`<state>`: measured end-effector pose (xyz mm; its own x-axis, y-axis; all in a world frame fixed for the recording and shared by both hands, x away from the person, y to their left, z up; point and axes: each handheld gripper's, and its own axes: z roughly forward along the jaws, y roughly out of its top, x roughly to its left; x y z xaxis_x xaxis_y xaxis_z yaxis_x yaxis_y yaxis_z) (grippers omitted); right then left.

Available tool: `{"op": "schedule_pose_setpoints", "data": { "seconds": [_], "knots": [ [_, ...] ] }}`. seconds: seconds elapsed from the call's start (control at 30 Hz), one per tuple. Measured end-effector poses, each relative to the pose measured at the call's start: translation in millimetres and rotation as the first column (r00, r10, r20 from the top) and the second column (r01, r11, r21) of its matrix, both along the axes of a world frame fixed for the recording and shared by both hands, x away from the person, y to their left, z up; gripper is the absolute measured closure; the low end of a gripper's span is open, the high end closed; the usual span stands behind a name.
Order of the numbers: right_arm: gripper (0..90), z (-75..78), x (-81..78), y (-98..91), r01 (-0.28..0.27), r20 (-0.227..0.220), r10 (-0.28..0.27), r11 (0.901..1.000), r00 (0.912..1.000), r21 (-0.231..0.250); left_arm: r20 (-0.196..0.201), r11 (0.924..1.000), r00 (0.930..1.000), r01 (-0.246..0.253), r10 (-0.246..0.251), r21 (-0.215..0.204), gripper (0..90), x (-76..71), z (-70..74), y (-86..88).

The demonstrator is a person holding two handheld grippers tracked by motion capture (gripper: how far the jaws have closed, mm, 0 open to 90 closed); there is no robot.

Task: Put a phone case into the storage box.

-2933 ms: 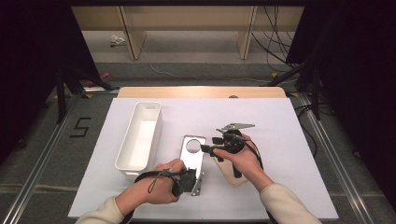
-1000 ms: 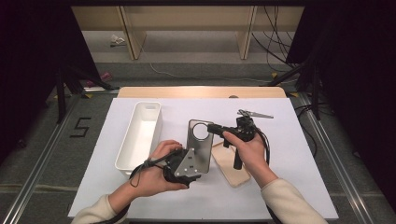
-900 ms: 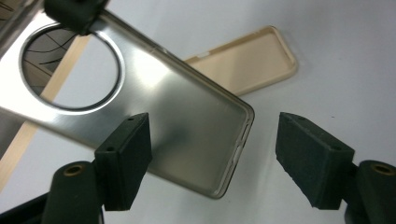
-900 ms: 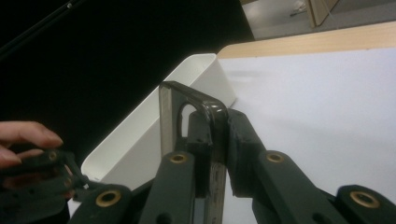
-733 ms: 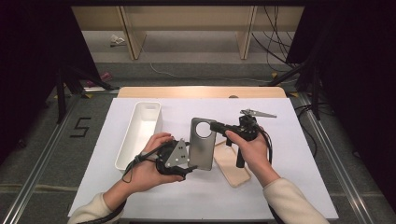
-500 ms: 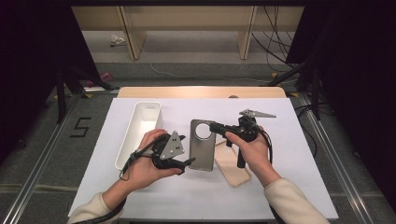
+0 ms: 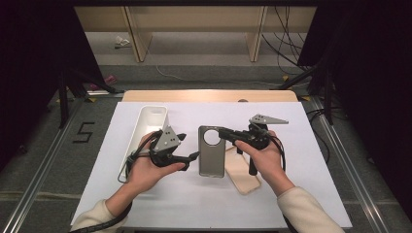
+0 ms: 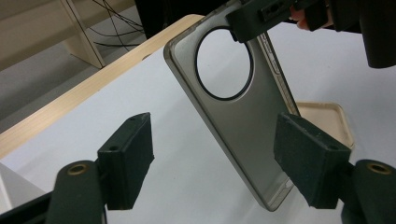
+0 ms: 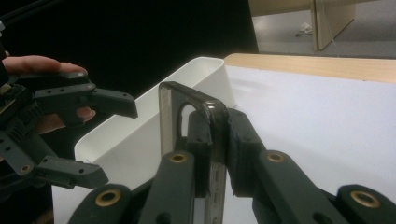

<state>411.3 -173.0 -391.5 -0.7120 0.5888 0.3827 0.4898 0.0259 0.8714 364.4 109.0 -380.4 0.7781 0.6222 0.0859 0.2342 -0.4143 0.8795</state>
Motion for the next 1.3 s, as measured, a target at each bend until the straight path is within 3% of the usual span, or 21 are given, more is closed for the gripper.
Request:
{"op": "schedule_pose_setpoints", "data": {
  "seconds": [0.3,0.53,0.7,1.07,1.3],
  "knots": [
    [81.5,-1.0,-1.6,3.5,-0.01,0.009,0.011,0.9999,0.9999,-0.004,-0.004,0.9994,0.9997,-0.026,0.026,-0.023,32.1,1.1,2.2,-0.7],
    [81.5,-0.8,-2.7,4.9,-0.012,0.013,0.012,0.9999,0.9998,-0.005,-0.032,0.9969,0.9976,-0.063,0.061,-0.048,34.9,5.3,3.3,-1.6],
    [81.5,-0.6,-3.4,6.5,-0.015,0.025,0.015,0.9998,0.9996,-0.011,-0.065,0.9969,0.996,-0.064,0.061,-0.046,43.7,9.6,5.2,-3.4],
    [81.5,-0.6,-4.8,8.7,-0.012,0.033,0.012,0.9998,0.9994,-0.013,-0.139,0.9865,0.9854,-0.116,0.099,-0.116,58.1,22.9,10.5,-12.6],
    [81.5,1.1,-6.1,10.2,-0.017,0.038,0.017,0.9998,0.9991,-0.01,-0.152,0.9814,0.9811,-0.14,0.12,-0.131,66.2,25.6,7.4,-14.1]
  ]
}}
